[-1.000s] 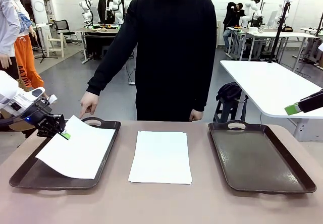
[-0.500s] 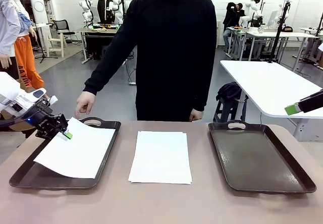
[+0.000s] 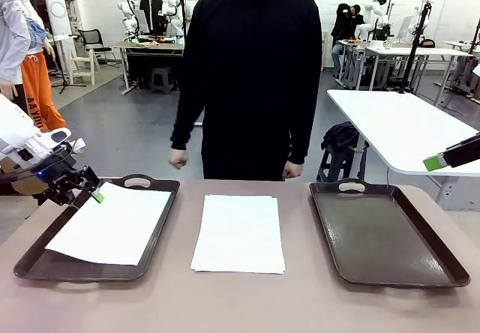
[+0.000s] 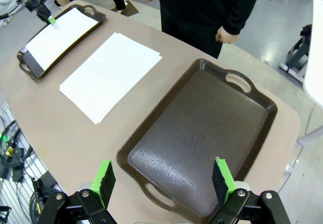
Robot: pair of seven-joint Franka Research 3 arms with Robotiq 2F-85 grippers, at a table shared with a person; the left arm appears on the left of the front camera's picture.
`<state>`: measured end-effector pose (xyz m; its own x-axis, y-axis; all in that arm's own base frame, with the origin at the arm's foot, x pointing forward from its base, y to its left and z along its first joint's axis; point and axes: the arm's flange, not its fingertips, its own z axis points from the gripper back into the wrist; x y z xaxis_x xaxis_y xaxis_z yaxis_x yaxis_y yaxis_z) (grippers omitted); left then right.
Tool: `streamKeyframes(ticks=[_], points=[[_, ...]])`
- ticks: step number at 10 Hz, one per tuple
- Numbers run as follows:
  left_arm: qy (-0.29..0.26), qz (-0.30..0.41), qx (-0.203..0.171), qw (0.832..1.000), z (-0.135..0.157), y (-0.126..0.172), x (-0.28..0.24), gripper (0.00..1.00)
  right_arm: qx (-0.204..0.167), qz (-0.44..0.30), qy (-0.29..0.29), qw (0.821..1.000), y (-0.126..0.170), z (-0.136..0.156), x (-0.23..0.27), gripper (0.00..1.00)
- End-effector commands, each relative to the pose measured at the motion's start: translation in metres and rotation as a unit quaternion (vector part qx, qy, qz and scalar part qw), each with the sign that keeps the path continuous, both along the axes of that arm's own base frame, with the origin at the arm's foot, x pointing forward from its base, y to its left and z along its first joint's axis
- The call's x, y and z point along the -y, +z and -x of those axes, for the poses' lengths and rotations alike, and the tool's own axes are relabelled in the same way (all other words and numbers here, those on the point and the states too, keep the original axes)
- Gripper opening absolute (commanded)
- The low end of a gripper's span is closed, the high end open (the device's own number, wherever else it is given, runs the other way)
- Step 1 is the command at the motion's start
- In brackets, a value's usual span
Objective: Sort the A4 documents.
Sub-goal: Place the A4 Paper in the designated Handle tray.
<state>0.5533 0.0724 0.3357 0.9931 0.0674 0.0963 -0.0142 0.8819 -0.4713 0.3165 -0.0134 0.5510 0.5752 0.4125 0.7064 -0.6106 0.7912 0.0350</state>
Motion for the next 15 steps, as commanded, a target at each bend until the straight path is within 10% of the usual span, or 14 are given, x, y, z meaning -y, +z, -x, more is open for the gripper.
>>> streamKeyframes(ticks=[1, 2, 15], points=[[0.011, -0.015, -0.006, 1.000, 0.0022, 0.0069, 0.0044, 0.82, -0.002, -0.002, -0.002, 1.000, -0.0010, -0.0010, -0.0004, 1.00], [0.013, -0.013, -0.006, 1.000, 0.0034, 0.0066, 0.0041, 1.00, -0.002, -0.002, -0.002, 1.000, -0.0010, -0.0010, -0.0004, 1.00], [0.019, -0.006, 0.001, 1.000, 0.0013, 0.0074, 0.0000, 0.92, -0.002, -0.002, -0.002, 1.000, -0.0010, -0.0010, -0.0004, 1.00]])
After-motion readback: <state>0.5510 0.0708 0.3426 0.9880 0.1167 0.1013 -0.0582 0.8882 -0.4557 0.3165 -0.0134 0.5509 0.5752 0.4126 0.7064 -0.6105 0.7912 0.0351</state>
